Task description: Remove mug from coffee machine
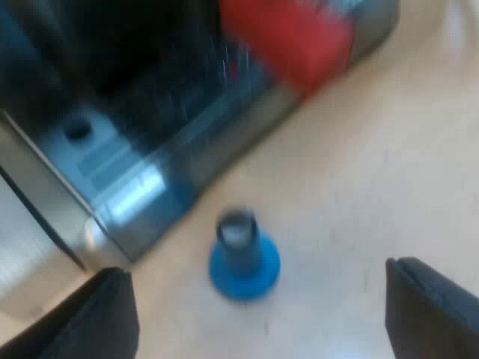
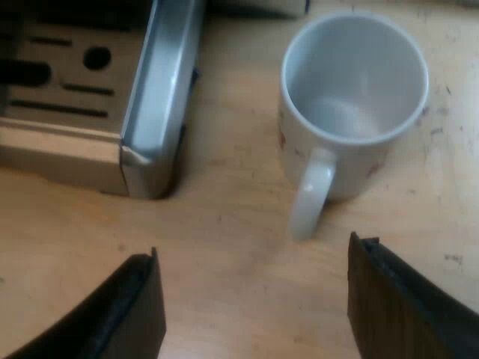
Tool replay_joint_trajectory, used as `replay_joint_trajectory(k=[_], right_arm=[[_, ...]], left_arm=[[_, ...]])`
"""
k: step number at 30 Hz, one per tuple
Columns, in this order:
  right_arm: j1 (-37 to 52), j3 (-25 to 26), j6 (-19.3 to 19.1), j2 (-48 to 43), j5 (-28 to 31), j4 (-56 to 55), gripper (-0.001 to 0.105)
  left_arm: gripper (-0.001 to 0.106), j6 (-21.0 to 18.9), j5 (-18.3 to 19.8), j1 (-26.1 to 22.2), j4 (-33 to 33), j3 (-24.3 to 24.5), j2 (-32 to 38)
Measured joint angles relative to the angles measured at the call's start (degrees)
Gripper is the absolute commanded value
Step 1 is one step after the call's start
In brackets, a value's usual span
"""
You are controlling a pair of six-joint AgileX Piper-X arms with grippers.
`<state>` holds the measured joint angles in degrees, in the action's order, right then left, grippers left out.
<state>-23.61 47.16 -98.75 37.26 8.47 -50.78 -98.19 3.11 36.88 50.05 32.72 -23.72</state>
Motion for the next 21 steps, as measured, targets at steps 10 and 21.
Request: replay_joint_trajectory(k=[10, 21], right_arm=[[0.0, 9.84, -2.14, 5.61, -0.1, -1.31, 0.057], [2.71, 12.47, 0.47, 12.86, -0.1, -1.35, 0.057]], left_arm=[[0.07, -0.2, 0.27, -10.85, 0.85, 12.57, 0.12], [0.07, -2.27, 8.42, -35.01, 0.46, 13.86, -4.78]])
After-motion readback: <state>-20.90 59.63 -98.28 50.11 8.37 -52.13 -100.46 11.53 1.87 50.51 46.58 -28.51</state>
